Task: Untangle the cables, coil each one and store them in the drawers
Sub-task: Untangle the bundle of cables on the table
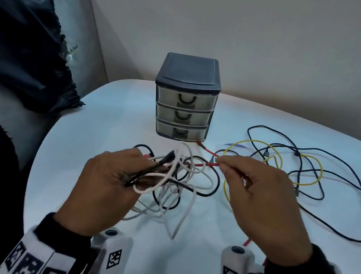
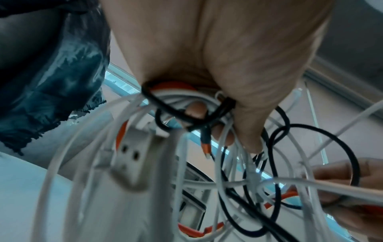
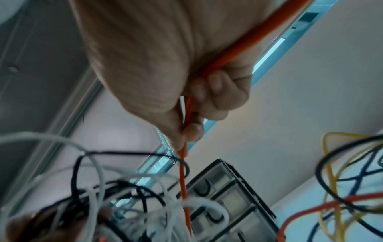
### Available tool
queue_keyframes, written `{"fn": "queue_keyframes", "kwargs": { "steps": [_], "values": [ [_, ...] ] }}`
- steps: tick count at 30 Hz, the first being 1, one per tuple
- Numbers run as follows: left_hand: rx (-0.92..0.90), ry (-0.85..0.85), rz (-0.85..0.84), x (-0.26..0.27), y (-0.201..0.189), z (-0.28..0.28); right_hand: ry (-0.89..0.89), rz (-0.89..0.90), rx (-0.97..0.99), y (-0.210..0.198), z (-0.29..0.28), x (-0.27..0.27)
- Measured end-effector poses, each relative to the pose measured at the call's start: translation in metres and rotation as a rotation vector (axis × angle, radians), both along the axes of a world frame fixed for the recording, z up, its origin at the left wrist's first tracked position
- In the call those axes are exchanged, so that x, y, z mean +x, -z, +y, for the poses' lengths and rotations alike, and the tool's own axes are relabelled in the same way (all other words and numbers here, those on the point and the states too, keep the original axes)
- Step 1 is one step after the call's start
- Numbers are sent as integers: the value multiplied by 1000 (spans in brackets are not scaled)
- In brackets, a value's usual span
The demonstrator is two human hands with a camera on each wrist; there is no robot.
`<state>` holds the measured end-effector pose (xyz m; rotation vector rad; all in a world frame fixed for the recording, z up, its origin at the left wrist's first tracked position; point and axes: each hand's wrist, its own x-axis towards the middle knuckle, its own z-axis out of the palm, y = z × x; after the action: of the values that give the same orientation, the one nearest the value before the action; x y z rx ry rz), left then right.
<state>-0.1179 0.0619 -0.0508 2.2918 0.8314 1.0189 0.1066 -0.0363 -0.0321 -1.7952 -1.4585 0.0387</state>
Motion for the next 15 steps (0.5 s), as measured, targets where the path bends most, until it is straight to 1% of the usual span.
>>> {"fn": "queue_keyframes", "kwargs": {
  "steps": [3,5,6,7,8,10,12,14,15],
  "values": [
    [-33,70,-41,6,-2,-7,-35,-14,-54,2,2,1],
    [-103,106,-119,12,-5,-13,-92,-41,-117,2,3,-1],
    [-164,91,-152,15,-5,-14,-111,-67,-141,1,4,-3],
    [-245,42,-185,18,-4,-14,-117,-86,-138,0,3,-4],
    [-332,-49,-228,21,-3,-12,-100,-86,-100,-4,1,-5],
    [-514,-264,-364,24,2,-4,-24,-43,70,-21,-8,-6],
    [-695,-439,-475,23,7,4,22,10,215,-42,-23,-9],
    [-849,-492,-596,21,7,10,10,23,263,-60,-35,-18],
    [-926,-476,-680,20,8,13,-14,29,267,-62,-38,-22]
  ]
}}
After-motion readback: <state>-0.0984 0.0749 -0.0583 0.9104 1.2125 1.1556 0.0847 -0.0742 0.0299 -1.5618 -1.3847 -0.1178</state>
